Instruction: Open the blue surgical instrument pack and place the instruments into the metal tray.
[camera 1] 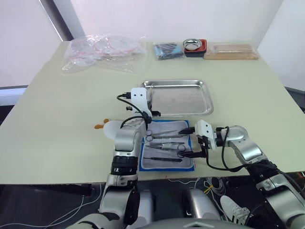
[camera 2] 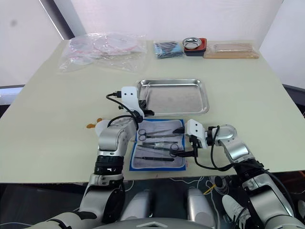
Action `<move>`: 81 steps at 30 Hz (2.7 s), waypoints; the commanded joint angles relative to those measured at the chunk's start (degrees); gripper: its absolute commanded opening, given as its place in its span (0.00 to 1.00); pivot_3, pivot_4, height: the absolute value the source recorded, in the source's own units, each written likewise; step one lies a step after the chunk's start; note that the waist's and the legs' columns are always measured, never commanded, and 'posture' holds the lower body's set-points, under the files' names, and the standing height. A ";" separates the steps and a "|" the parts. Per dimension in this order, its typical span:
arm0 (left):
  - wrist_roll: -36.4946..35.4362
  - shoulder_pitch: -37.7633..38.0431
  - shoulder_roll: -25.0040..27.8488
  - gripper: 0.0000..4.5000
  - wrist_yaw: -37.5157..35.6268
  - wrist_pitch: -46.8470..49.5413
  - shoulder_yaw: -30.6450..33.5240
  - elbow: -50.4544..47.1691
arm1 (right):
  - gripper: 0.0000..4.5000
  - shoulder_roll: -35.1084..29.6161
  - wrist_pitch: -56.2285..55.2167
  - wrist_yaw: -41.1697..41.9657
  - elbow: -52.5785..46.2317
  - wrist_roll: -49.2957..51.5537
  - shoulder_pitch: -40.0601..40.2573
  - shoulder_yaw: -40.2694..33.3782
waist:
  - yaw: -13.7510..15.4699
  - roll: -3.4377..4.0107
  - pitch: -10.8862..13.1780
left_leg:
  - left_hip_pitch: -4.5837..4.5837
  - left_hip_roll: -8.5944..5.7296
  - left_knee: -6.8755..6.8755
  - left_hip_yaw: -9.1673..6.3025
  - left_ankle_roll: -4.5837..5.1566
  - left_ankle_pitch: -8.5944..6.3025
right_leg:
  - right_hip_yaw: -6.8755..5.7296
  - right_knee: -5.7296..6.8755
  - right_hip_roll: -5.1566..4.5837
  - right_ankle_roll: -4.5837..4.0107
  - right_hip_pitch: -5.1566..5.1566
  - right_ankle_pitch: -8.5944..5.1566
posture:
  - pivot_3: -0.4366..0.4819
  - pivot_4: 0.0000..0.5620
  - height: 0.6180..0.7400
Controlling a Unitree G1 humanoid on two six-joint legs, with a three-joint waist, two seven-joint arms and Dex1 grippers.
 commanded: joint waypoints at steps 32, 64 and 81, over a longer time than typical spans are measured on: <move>-5.65 0.46 14.71 0.89 -25.40 -16.03 -3.87 -6.97 | 1.00 -1.19 2.68 -1.77 5.30 -4.91 5.55 2.57 | -0.05 0.03 -0.01 | -0.01 -0.02 -0.09 -0.02 -0.03 0.00 | 0.01 -0.09 -0.01 -0.09 -0.01 -0.05 | 0.48 0.27 1.00; -26.12 15.95 53.21 0.95 -96.68 -39.35 3.01 -0.60 | 1.00 -0.35 -1.61 -0.56 6.05 -3.53 7.53 0.16 | 0.11 0.39 0.27 | -0.16 0.40 -0.46 0.08 -0.01 -0.02 | -0.19 -0.71 -0.55 -0.28 -0.10 -0.16 | 0.48 0.27 1.00; -30.69 16.95 58.83 0.95 -96.81 -38.57 2.11 -2.18 | 1.00 -0.06 -2.48 0.39 8.31 -3.93 5.80 0.20 | 0.09 0.38 0.28 | -0.12 0.40 -0.47 0.20 0.00 -0.02 | -0.55 -0.73 -0.75 -0.27 -0.20 -0.15 | 0.48 0.27 1.00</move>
